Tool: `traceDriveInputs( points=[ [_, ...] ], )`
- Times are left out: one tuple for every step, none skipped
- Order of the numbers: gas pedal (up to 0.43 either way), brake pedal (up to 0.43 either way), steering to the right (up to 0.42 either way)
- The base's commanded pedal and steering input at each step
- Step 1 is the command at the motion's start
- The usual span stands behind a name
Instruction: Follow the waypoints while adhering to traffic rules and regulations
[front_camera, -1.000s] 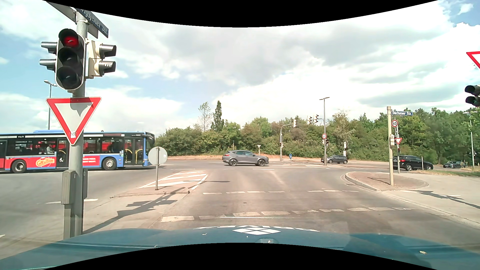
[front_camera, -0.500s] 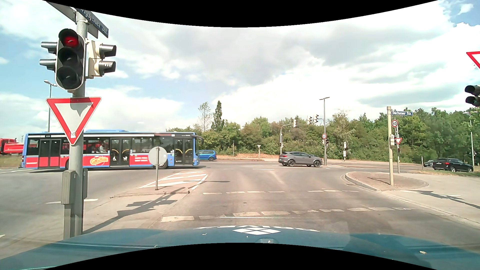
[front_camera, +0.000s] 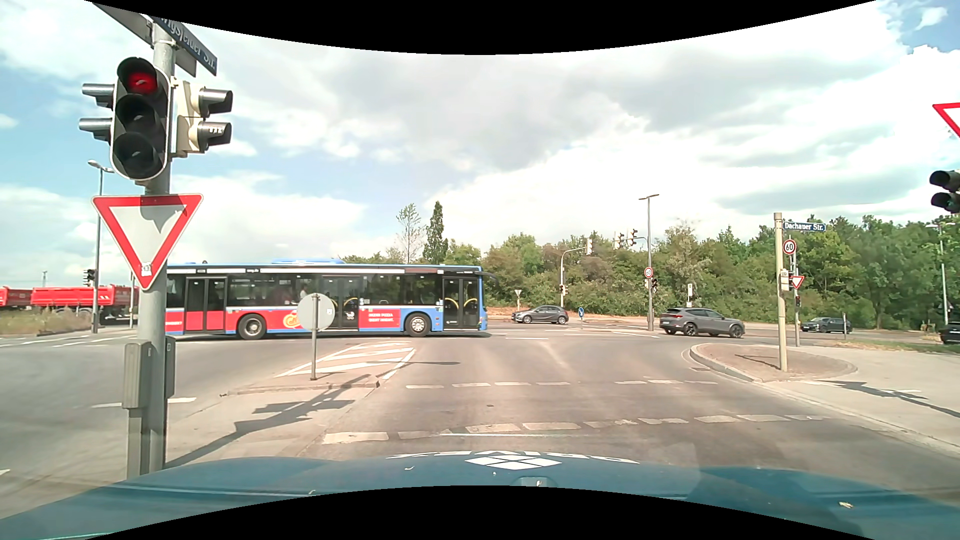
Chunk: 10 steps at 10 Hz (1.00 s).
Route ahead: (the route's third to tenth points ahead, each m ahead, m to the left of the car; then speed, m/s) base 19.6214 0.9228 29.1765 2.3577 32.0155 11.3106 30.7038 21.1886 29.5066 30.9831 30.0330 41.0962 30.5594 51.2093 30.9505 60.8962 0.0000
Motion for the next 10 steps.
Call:
traceDriveInputs(
  points=[
    [0.000,0.354,-0.026],
    [0.000,0.354,-0.025],
    [0.000,0.354,-0.025],
    [0.000,0.354,-0.026],
    [0.000,0.354,-0.025],
    [0.000,0.354,-0.025],
    [0.000,0.354,-0.025],
    [0.000,0.354,-0.026],
    [0.000,0.354,-0.026],
    [0.000,0.354,-0.026]
  ],
)
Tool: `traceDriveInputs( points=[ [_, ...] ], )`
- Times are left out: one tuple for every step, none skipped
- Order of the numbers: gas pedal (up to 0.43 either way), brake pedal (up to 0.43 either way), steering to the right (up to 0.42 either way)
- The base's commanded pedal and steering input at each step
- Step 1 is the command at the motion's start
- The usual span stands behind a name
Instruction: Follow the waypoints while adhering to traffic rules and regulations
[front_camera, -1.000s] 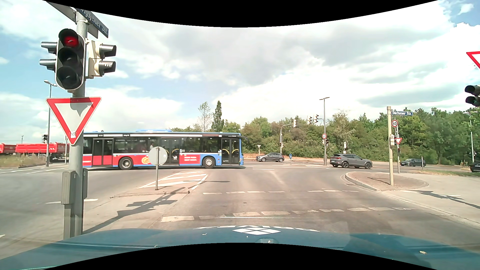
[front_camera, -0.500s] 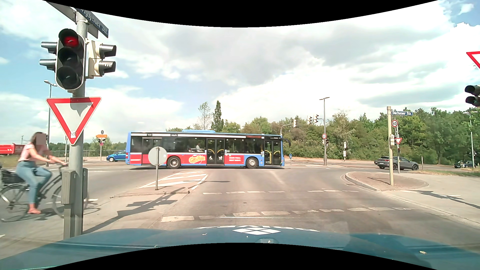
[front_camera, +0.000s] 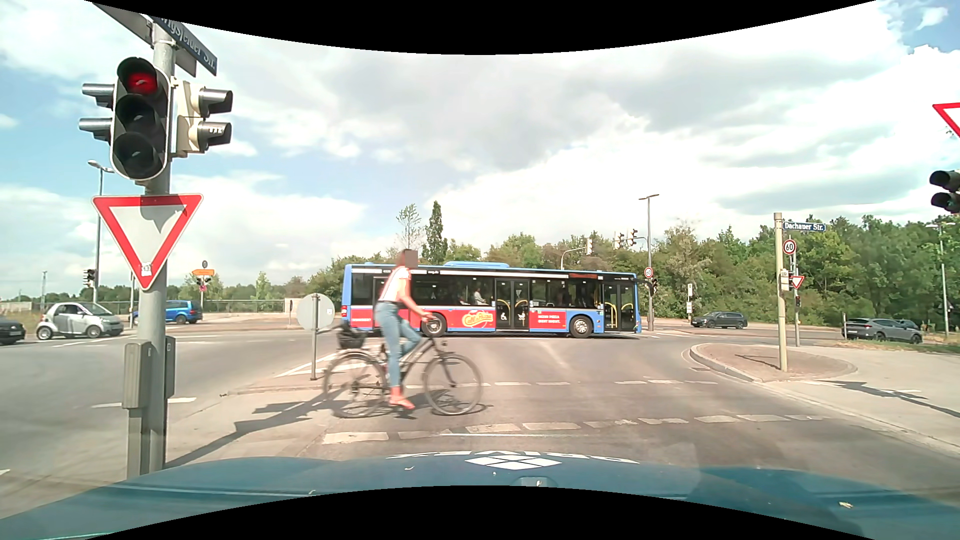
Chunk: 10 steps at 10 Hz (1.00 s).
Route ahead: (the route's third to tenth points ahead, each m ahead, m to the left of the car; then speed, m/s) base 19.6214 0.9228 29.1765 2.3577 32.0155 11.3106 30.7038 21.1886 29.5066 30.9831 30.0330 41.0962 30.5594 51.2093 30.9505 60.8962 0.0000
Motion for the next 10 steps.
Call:
traceDriveInputs(
  points=[
    [0.000,0.354,-0.025],
    [0.000,0.354,-0.025],
    [0.000,0.354,-0.025],
    [0.000,0.354,-0.025],
    [0.000,0.354,-0.025],
    [0.000,0.354,-0.025],
    [0.000,0.354,-0.026],
    [0.000,0.354,-0.025],
    [0.000,0.354,-0.026],
    [0.000,0.354,-0.026]
  ],
)
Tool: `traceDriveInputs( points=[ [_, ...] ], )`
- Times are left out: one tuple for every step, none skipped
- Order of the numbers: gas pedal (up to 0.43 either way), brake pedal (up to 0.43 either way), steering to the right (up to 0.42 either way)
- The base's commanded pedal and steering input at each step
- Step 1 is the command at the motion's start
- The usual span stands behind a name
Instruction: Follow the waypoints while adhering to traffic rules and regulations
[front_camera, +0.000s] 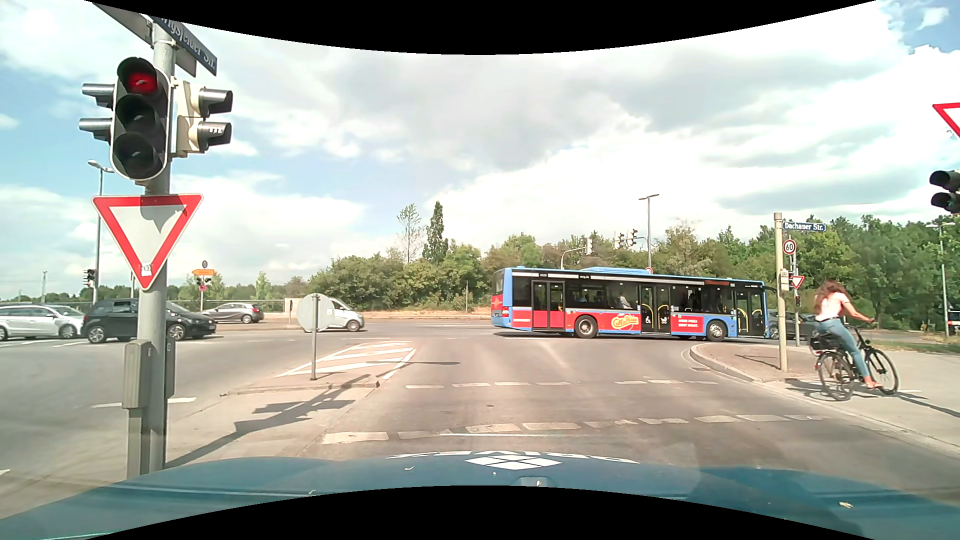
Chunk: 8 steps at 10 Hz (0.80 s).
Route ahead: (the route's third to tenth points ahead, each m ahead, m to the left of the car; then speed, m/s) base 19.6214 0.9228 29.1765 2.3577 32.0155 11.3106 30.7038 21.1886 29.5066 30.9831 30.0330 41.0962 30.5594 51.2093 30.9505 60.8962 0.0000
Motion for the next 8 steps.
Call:
traceDriveInputs(
  points=[
    [0.000,0.354,-0.026],
    [0.000,0.354,-0.025],
    [0.000,0.354,-0.025],
    [0.000,0.354,-0.025],
    [0.000,0.354,-0.026],
    [0.000,0.354,-0.026],
    [0.000,0.354,-0.026],
    [0.000,0.354,-0.025]
  ],
)
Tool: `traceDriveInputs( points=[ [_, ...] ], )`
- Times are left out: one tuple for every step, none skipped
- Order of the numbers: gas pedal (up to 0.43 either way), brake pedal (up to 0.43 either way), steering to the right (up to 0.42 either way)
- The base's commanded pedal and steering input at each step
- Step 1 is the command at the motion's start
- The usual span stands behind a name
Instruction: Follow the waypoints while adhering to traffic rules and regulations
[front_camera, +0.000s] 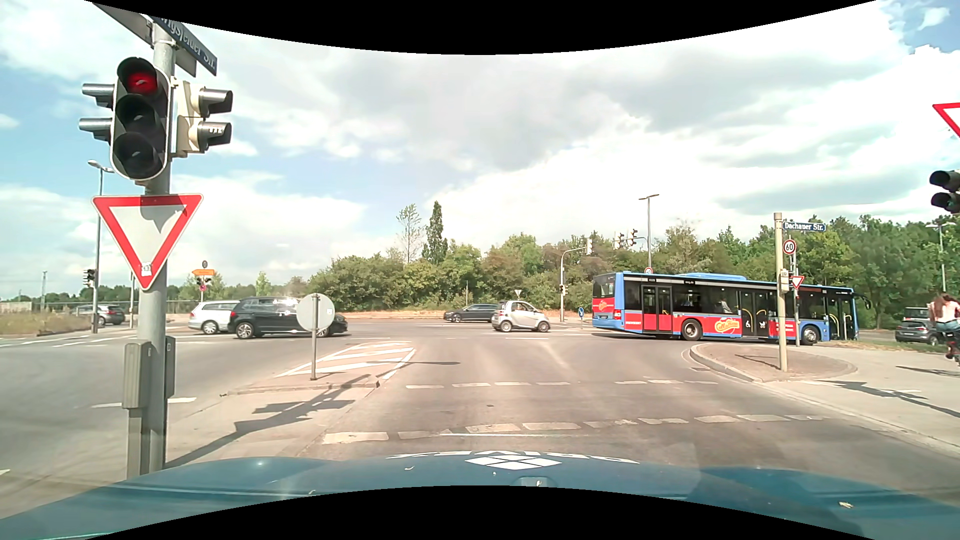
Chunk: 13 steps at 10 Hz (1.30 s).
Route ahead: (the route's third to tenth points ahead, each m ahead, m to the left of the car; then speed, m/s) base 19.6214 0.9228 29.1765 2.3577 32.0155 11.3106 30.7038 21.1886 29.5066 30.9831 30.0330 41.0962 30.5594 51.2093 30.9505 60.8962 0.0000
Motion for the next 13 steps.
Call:
traceDriveInputs(
  points=[
    [0.000,0.354,-0.025],
    [0.000,0.354,-0.026],
    [0.000,0.354,-0.026],
    [0.000,0.354,-0.026],
    [0.000,0.354,-0.025],
    [0.000,0.354,-0.025],
    [0.000,0.354,-0.026],
    [0.000,0.354,-0.025],
    [0.000,0.354,-0.025],
    [0.000,0.354,-0.025],
    [0.000,0.354,-0.026],
    [0.000,0.354,-0.026],
    [0.000,0.354,-0.026]
  ],
)
